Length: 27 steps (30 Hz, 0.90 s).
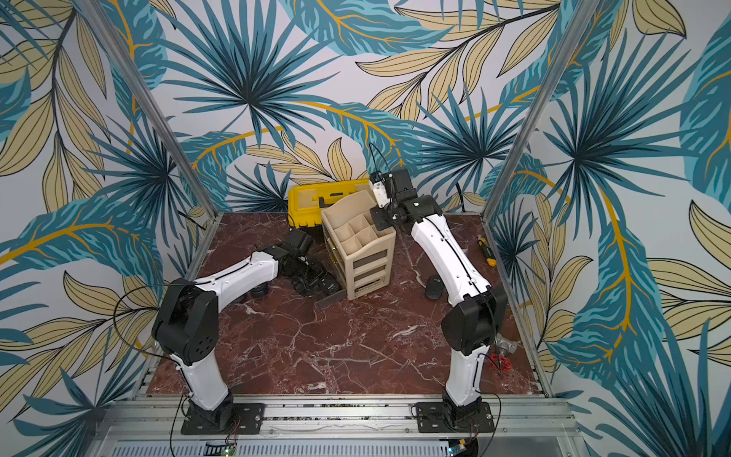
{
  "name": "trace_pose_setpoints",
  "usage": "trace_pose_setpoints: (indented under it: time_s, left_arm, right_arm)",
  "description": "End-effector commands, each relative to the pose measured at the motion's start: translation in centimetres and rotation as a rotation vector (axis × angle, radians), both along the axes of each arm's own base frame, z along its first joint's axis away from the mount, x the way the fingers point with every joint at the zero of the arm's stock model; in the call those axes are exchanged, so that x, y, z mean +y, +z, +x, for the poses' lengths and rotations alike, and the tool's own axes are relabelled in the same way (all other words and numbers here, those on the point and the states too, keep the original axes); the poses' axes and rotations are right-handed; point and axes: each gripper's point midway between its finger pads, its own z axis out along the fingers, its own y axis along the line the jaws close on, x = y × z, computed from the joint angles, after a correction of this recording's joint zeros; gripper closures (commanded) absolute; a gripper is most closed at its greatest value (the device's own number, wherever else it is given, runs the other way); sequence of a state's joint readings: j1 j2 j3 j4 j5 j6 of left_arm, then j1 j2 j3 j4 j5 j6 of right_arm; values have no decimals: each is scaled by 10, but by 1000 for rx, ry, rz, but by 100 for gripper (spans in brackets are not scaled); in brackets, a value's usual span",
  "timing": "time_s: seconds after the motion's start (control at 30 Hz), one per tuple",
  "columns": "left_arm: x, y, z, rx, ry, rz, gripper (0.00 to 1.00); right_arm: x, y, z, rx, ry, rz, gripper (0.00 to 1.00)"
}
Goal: Take the mice out of the drawer
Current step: Pick up the mouse from the drawer.
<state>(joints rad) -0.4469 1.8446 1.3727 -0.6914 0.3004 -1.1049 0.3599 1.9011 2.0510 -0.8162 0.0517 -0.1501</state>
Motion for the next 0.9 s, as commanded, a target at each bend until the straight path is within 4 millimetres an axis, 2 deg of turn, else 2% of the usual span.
trace_pose_setpoints:
  time_s: [0.0, 0.17, 0.33, 0.7, 0.87]
  left_arm:
    - [1, -12, -1, 68, 38, 38, 35]
    - [1, -16, 12, 48, 70, 49, 35]
    - [-1, -28, 13, 90, 76, 49, 35]
    - [16, -43, 15, 82, 162, 127, 31]
    - [14, -59, 14, 121, 154, 149, 29]
  right_arm:
    - [-11, -61, -8, 152, -15, -103, 100]
    - [-8, -65, -10, 160, -7, -84, 100]
    - [-8, -67, -11, 164, -4, -81, 100]
    - [-5, -66, -11, 161, 5, -66, 100]
    - [-4, -62, -11, 154, 8, -59, 100]
